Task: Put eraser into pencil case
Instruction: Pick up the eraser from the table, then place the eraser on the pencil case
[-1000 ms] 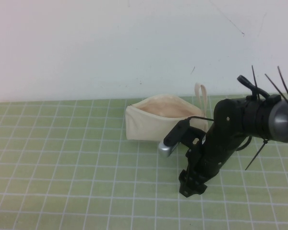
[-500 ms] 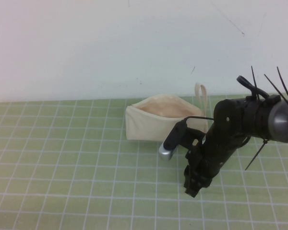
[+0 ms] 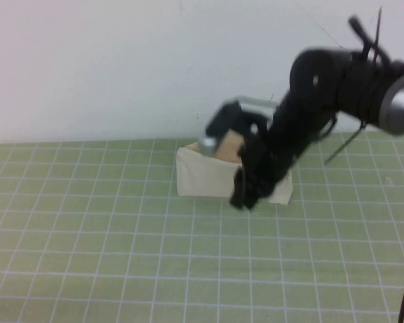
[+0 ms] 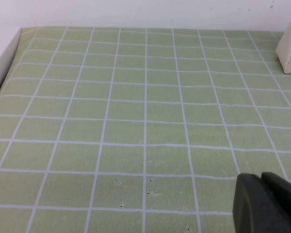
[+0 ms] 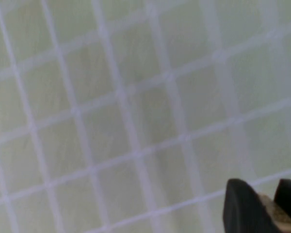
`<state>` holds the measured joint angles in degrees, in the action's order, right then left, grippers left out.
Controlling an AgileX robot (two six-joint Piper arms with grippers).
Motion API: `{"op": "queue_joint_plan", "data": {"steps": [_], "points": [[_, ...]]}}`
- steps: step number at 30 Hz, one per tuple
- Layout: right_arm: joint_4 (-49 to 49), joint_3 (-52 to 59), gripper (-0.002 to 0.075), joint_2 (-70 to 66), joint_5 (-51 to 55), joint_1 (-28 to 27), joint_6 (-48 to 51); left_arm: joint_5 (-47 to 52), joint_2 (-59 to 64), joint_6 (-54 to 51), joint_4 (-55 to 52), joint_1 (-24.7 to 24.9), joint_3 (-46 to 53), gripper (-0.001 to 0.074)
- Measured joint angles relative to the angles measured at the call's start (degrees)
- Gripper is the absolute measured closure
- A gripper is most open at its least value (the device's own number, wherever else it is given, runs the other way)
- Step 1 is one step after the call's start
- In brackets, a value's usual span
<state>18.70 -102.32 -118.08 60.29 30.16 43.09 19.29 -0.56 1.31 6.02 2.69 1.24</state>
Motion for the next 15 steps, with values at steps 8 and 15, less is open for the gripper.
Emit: {"op": "queue_joint_plan", "data": {"steps": [8, 15], "points": [[-1.46, -12.12, 0.0610, 0.00, -9.90, 0.00, 0.00, 0.00, 0.00, 0.00, 0.00, 0.00, 0.00, 0.0736], [-4.05, -12.50, 0.0587, -2.44, -15.14, 0.00, -0.19, 0.00, 0.00, 0.00, 0.00, 0.00, 0.00, 0.0736]]}}
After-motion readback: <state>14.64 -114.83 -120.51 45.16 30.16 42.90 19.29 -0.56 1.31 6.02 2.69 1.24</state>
